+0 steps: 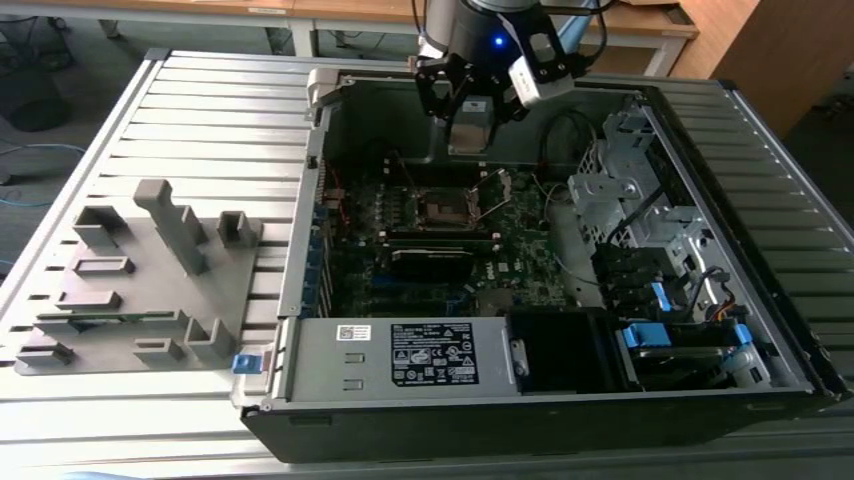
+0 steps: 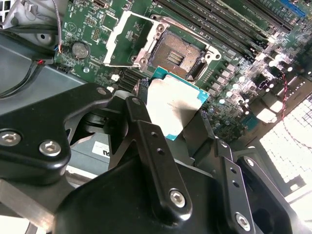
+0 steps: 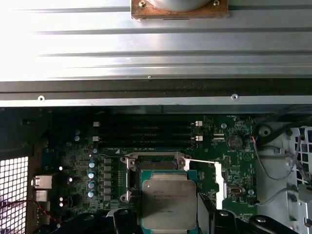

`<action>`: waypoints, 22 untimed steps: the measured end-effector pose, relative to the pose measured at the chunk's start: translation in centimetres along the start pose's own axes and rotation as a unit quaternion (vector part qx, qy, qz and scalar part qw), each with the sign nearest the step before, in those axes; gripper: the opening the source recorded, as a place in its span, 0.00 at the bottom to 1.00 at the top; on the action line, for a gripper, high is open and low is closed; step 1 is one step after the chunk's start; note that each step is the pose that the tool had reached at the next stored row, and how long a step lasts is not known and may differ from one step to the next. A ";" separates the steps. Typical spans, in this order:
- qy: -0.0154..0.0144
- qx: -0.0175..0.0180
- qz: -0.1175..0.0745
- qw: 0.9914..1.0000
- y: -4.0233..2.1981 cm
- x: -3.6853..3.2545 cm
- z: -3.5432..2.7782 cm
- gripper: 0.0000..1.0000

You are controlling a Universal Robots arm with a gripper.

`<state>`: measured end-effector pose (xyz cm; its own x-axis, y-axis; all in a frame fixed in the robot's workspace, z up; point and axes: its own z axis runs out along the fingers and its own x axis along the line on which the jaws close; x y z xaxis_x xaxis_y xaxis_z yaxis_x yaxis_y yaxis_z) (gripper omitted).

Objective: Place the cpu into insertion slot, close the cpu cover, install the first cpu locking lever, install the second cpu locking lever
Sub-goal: 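Place the cpu into insertion slot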

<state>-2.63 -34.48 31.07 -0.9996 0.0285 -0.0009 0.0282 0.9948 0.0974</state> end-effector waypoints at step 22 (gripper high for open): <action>0.000 0.000 0.000 1.000 -0.22 0.00 2.22 0.54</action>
<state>-2.63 -34.48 28.84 -0.9996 0.0285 -0.0009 0.0282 0.9949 0.0973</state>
